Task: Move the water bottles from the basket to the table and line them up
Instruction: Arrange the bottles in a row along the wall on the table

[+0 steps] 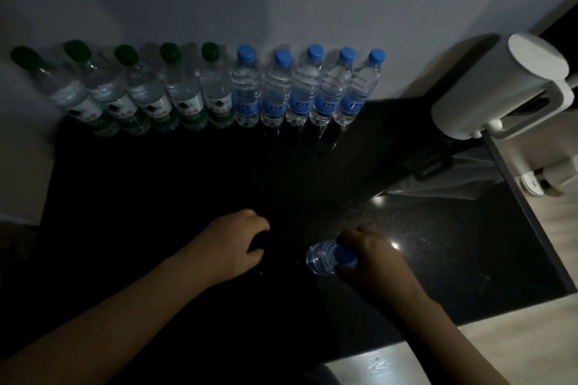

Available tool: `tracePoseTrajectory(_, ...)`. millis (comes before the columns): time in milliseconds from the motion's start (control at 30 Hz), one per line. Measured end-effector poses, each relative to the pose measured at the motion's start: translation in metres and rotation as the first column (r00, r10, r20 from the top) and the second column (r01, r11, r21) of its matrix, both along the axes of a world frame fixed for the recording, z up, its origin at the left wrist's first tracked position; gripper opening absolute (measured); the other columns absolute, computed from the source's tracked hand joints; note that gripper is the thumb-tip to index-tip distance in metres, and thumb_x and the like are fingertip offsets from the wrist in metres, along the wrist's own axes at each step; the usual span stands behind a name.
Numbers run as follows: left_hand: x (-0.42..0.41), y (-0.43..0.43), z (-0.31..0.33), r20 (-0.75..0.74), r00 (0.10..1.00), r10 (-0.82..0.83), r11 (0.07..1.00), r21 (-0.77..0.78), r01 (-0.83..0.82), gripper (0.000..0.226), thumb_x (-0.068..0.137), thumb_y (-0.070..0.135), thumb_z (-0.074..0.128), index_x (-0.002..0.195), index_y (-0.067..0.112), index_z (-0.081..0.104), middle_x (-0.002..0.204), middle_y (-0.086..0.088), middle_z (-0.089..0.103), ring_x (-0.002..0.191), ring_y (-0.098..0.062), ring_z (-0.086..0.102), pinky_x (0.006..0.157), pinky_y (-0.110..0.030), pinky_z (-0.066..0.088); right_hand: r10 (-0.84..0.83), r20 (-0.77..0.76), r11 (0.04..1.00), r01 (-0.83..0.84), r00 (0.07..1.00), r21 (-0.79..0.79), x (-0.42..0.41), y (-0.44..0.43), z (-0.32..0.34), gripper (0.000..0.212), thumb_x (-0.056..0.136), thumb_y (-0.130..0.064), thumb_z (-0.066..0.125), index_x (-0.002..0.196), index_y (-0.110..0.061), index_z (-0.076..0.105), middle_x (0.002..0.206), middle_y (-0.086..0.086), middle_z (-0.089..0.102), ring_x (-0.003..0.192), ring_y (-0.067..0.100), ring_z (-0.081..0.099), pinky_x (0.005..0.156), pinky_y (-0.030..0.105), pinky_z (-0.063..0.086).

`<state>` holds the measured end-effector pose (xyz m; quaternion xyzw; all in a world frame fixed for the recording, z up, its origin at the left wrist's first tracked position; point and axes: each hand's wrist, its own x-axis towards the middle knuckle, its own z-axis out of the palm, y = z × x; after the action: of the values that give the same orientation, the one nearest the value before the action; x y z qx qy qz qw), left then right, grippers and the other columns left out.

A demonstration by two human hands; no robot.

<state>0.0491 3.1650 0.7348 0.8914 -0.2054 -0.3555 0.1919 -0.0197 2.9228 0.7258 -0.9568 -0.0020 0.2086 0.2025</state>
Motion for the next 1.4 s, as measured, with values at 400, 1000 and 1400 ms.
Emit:
tracePoseTrajectory(400,-0.006,0.005,-0.01,-0.008,1.0,0.008,1.0,-0.007,-0.008,0.04,0.09,0.033,0.059,0.129,0.028,0.05,0.124,0.009,0.049,0.108,-0.005,0.051,0.096,-0.028,0.047,-0.175,0.067,0.984,0.175,0.982,0.004,0.052,-0.032,0.029,0.018,0.076,-0.033,0.075,0.084,-0.024,0.06,0.078,-0.008,0.06,0.067,0.003,0.06,0.053,0.016,0.045)
tracePoseTrajectory(1000,0.056,-0.064,-0.013,0.012,0.999,0.049,0.998,-0.042,-0.049,0.041,0.09,0.033,0.06,0.129,0.026,0.052,0.12,0.008,0.051,0.105,-0.006,0.054,0.094,-0.028,0.049,-0.088,0.264,0.992,0.108,0.961,-0.064,0.222,-0.138,0.034,0.037,0.076,-0.021,0.076,0.109,-0.013,0.061,0.094,-0.003,0.056,0.082,0.01,0.054,0.058,0.01,0.035)
tracePoseTrajectory(1400,0.101,-0.105,-0.034,-0.033,0.996,0.084,0.994,-0.062,-0.086,0.042,0.087,0.031,0.063,0.128,0.027,0.053,0.121,0.011,0.05,0.108,-0.005,0.053,0.096,-0.025,0.048,-0.243,0.295,0.967,0.255,0.924,-0.002,0.284,-0.177,0.02,0.027,0.081,-0.027,0.073,0.092,-0.006,0.061,0.088,0.011,0.062,0.075,0.023,0.063,0.069,0.036,0.057)
